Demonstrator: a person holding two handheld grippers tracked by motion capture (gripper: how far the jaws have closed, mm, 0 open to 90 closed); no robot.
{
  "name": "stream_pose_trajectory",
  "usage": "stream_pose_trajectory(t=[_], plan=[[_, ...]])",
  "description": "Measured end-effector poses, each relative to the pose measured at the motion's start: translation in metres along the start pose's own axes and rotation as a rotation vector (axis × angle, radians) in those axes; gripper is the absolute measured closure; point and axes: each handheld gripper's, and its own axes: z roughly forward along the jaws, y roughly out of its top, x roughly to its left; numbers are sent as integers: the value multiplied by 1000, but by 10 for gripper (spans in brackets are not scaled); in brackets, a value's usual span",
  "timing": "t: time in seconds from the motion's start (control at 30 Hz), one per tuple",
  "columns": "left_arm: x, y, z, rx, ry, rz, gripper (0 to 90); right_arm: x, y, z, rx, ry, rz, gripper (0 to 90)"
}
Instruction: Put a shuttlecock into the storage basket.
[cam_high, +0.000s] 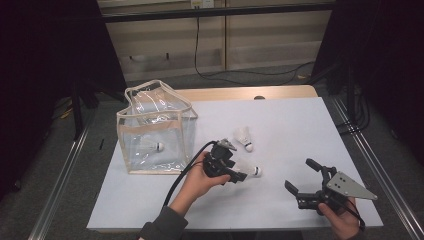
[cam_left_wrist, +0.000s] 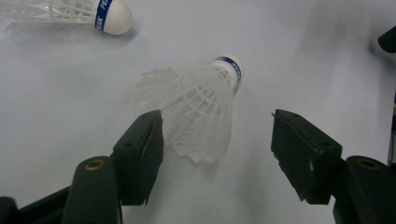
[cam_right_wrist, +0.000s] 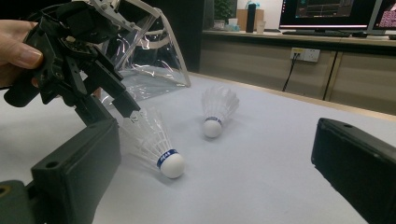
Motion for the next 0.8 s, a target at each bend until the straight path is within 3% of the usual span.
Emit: stream_pose_trajectory(t=[0.8], plan=[[-2,3,20,-5,-28,20,587,0,0,0,-3,2,2,12]])
